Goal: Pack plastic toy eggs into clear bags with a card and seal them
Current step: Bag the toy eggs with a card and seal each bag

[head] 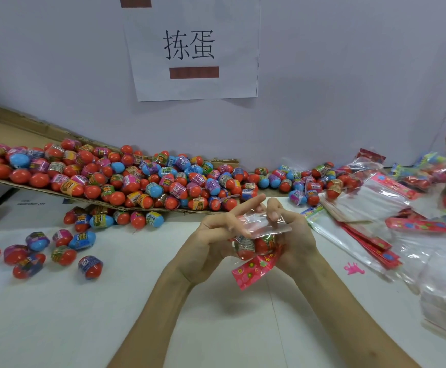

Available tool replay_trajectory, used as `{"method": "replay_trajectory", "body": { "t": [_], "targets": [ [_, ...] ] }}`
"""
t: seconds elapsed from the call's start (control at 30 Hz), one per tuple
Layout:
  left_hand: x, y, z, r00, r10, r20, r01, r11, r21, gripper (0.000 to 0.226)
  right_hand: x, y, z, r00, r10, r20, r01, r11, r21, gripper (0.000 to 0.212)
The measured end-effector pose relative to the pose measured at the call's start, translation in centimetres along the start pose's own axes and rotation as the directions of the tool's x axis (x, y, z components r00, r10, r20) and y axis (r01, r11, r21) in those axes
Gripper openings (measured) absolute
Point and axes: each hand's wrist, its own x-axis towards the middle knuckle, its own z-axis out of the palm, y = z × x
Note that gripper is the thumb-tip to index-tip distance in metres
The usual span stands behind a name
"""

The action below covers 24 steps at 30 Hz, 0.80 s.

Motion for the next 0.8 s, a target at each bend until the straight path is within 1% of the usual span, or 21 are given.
{"method": "replay_trajectory", "body": {
  "t": [0.03, 0.1, 0.17, 0.23, 0.3, 0.37, 0.4, 0.43, 0.47, 0.53, 0.6, 0.63, 0.73, 0.8],
  "targets": [
    [0.0, 0.0, -0.1, 1.0, -0.009, 0.004, 0.009, 1.0, 0.003, 0.037, 0.0, 0.0, 0.0, 1.0, 0.005, 0.0, -0.005, 1.0, -0.009, 0.031],
    [0.0, 0.0, 0.0, 1.0, -0.026, 0.016, 0.026, 1.0, 0.008, 0.03, 0.0, 0.0, -0.1, 1.0, 0.012, 0.009, -0.011, 1.0, -0.017, 0.029],
    [0.2, -0.3, 0.0, 0.999, -0.034, -0.012, 0.034, 0.999, 0.007, 0.028, 0.1, -0.1, -0.2, 0.999, 0.005, 0.032, -0.005, 1.0, 0.002, 0.029],
    [0.7, -0.7, 0.0, 0.99, -0.042, -0.131, 0.048, 0.998, 0.043, 0.036, 0.4, 0.0, -0.3, 1.0, 0.011, 0.023, -0.013, 0.998, 0.061, 0.028],
    [1.2, -1.4, 0.2, 0.952, 0.002, -0.308, 0.049, 0.986, 0.158, 0.038, 0.8, 0.1, -0.5, 0.999, 0.03, -0.021, -0.026, 0.989, 0.147, 0.025],
    [1.5, -1.9, 0.2, 0.883, 0.112, -0.456, 0.068, 0.93, 0.361, 0.024, 1.1, 0.2, -0.8, 0.997, 0.032, -0.069, -0.017, 0.979, 0.204, 0.023],
    [1.5, -1.9, 0.2, 0.849, 0.151, -0.506, 0.081, 0.91, 0.407, 0.015, 1.2, 0.2, -1.0, 0.996, 0.028, -0.089, -0.008, 0.978, 0.209, 0.023],
    [1.4, -2.0, 0.0, 0.825, 0.165, -0.54, 0.089, 0.906, 0.414, 0.014, 1.2, 0.2, -1.1, 0.994, 0.022, -0.105, 0.0, 0.978, 0.209, 0.023],
    [1.4, -1.9, -0.3, 0.818, 0.152, -0.555, 0.098, 0.914, 0.394, 0.02, 1.3, 0.0, -1.1, 0.993, 0.014, -0.116, 0.012, 0.976, 0.218, 0.023],
    [1.3, -1.6, -0.7, 0.84, 0.057, -0.539, 0.159, 0.924, 0.347, 0.029, 1.4, -0.2, -1.3, 0.99, -0.004, -0.14, 0.041, 0.964, 0.263, 0.021],
    [1.2, -1.6, -0.9, 0.88, -0.04, -0.474, 0.237, 0.9, 0.365, 0.025, 1.4, -0.4, -1.6, 0.985, -0.03, -0.167, 0.076, 0.959, 0.273, 0.019],
    [1.1, -1.7, -0.9, 0.89, -0.066, -0.45, 0.256, 0.891, 0.376, 0.023, 1.4, -0.5, -1.7, 0.984, -0.042, -0.174, 0.087, 0.962, 0.26, 0.017],
    [1.0, -1.8, -0.9, 0.902, -0.081, -0.423, 0.253, 0.894, 0.369, 0.021, 1.3, -0.6, -1.7, 0.98, -0.062, -0.189, 0.108, 0.963, 0.245, 0.015],
    [1.0, -1.7, -0.9, 0.909, -0.088, -0.408, 0.233, 0.917, 0.322, 0.018, 1.2, -0.8, -1.8, 0.974, -0.07, -0.215, 0.124, 0.961, 0.247, 0.015]
  ]
}}
